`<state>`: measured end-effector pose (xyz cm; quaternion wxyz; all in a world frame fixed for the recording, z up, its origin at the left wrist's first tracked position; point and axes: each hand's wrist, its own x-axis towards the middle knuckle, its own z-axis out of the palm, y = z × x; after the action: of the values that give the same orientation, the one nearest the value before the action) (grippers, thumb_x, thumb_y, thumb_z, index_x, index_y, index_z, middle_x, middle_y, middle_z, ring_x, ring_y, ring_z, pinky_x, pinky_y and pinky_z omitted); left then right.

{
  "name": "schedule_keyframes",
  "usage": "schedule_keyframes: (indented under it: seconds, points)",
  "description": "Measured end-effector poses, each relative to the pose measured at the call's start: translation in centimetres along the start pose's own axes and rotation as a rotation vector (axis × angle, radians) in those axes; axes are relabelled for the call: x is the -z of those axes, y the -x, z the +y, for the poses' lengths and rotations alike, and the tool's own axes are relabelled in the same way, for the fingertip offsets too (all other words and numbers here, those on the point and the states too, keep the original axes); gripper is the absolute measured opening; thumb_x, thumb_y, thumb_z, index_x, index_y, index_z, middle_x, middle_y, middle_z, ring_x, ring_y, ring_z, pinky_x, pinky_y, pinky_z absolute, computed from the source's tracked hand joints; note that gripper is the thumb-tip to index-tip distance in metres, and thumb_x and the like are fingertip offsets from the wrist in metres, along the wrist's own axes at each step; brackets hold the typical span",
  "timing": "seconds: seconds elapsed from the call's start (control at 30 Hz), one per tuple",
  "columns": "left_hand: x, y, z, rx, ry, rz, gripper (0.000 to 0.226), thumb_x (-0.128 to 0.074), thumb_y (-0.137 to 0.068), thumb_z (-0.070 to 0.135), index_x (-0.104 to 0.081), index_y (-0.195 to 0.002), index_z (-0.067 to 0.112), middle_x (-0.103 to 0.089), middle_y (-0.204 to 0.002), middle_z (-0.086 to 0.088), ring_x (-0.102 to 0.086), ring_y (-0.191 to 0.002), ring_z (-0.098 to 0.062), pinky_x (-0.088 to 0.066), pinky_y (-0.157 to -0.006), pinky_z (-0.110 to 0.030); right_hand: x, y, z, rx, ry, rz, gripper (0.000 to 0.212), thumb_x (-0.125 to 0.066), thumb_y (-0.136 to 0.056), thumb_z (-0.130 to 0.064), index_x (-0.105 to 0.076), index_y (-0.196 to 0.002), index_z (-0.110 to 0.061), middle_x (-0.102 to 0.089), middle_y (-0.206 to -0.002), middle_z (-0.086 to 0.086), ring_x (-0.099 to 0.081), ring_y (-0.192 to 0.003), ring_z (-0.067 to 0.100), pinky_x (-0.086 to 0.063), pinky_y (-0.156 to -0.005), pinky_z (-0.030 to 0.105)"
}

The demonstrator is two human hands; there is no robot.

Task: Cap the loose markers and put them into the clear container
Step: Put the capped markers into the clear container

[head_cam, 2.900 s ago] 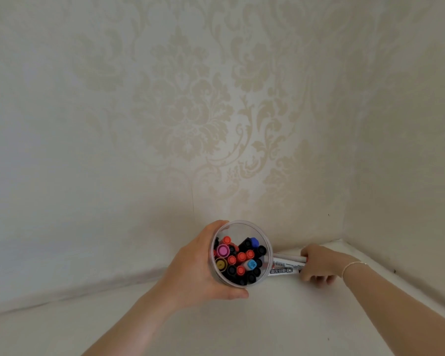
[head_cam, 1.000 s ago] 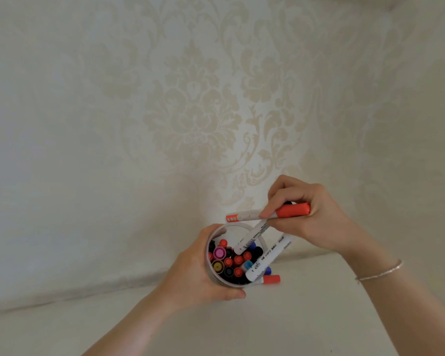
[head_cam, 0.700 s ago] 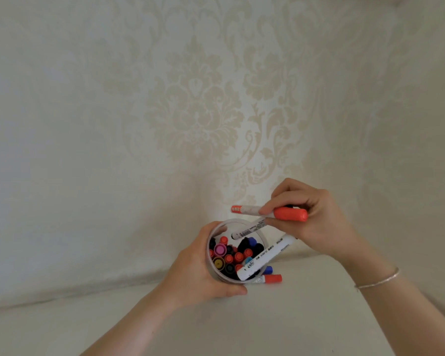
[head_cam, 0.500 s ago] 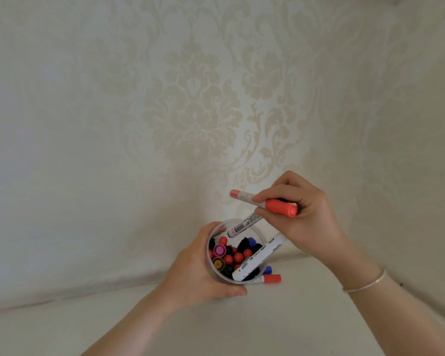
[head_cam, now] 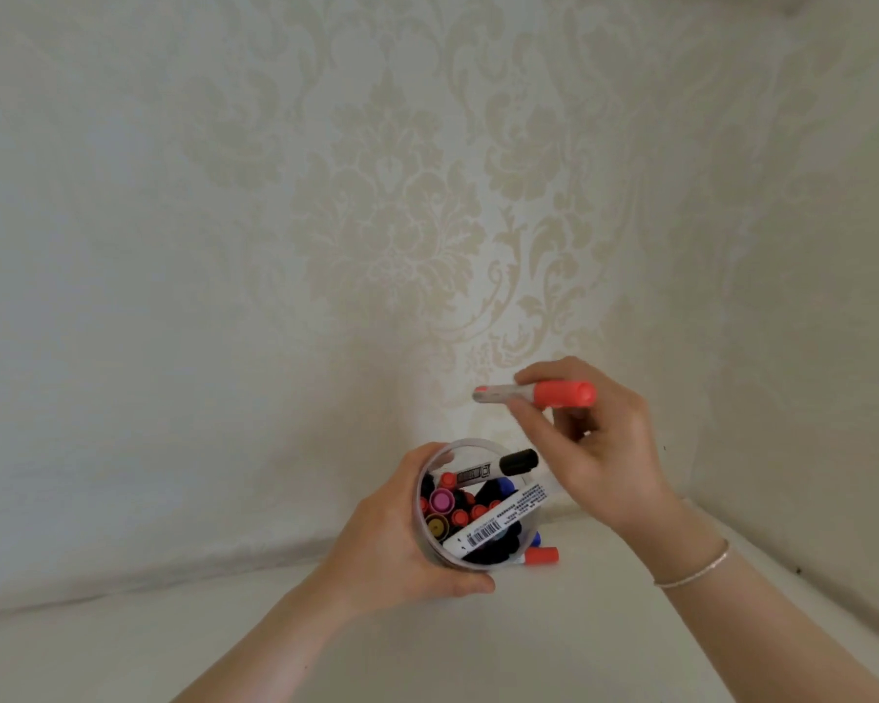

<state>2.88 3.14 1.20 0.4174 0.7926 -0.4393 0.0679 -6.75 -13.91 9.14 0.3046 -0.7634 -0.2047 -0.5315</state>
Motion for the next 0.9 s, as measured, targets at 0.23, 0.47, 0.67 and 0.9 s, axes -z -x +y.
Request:
schedule_keyframes:
  seconds: [0.23,0.47,0.67,0.9]
  points:
    - [-0.1,0.0,-0.2,0.028,-0.004,-0.010,0.106,-0.085,-0.039,0.062,-0.021,-0.123,0.064,-0.043,-0.127,0.041,-0.045,-0.114,0.021,-0.039,-0.093,-0.005,1.5,-0.9,-1.0,-0.146,-0.209,0.231,0.008,-0.066,-0.071,-0.007,-0.058,-0.071,-0.007,-0.053,-0.055,-0.005,-0.040,-0.040,0.006,-0.033,-0.040,0.018]
    - [-0.1,0.0,-0.1,0.016,0.025,-0.013,0.105,-0.089,-0.040,0.054,-0.024,-0.122,0.065,-0.045,-0.122,0.045,-0.047,-0.111,0.021,-0.037,-0.087,0.000,1.3,-1.6,-1.6,-0.442,-0.314,-0.069,0.018,-0.070,-0.076,0.008,-0.060,-0.067,-0.003,-0.061,-0.055,-0.004,-0.043,-0.038,0.008,-0.034,-0.040,0.016]
    - [-0.1,-0.1,0.2,0.019,0.024,-0.002,0.104,-0.086,-0.038,0.060,-0.020,-0.118,0.070,-0.048,-0.119,0.044,-0.051,-0.109,0.018,-0.043,-0.088,-0.006,-0.2,-1.0,-0.7,-0.377,0.147,-0.546,0.005,-0.069,-0.083,-0.021,-0.072,-0.087,-0.021,-0.065,-0.068,-0.021,-0.053,-0.055,-0.005,-0.038,-0.054,0.009]
    - [-0.1,-0.1,0.3,0.020,0.017,-0.012,0.104,-0.085,-0.038,0.061,-0.019,-0.118,0.070,-0.052,-0.117,0.041,-0.052,-0.108,0.018,-0.044,-0.087,-0.008,-1.2,-0.8,-0.2,-0.379,0.274,-0.684,0.018,-0.061,-0.083,-0.044,-0.066,-0.096,-0.033,-0.067,-0.087,-0.016,-0.062,-0.073,0.000,-0.054,-0.066,0.021]
